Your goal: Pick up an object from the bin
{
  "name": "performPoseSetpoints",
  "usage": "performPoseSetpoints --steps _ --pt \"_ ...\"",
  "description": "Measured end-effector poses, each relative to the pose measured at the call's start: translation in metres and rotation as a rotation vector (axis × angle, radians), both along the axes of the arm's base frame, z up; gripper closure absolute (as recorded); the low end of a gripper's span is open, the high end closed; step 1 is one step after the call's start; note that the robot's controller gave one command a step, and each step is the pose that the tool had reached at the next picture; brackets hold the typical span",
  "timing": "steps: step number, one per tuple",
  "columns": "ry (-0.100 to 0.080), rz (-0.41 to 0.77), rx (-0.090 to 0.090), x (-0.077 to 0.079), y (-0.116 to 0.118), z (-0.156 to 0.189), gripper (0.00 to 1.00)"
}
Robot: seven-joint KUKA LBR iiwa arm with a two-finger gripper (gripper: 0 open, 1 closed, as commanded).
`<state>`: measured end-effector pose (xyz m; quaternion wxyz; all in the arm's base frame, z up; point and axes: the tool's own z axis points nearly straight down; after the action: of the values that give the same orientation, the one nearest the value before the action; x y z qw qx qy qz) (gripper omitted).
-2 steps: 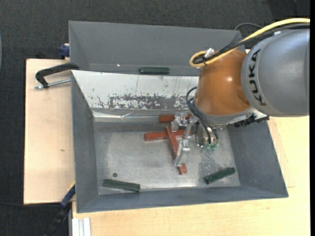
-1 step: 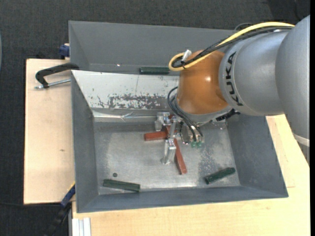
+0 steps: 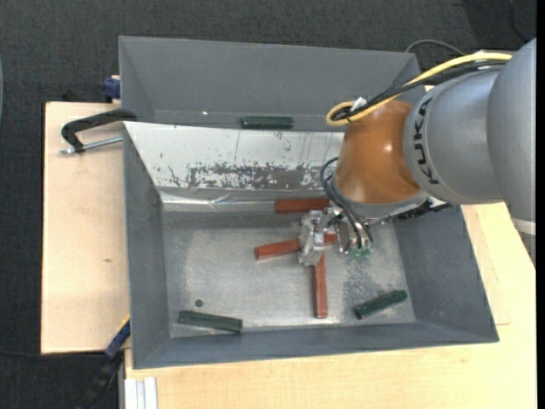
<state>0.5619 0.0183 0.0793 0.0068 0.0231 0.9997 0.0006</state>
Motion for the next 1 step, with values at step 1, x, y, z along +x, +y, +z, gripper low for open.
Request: performPoseSetpoints --steps 1 --pt "0.01 0.001 0.0 -0.0028 0.0005 -0.0027 0.0"
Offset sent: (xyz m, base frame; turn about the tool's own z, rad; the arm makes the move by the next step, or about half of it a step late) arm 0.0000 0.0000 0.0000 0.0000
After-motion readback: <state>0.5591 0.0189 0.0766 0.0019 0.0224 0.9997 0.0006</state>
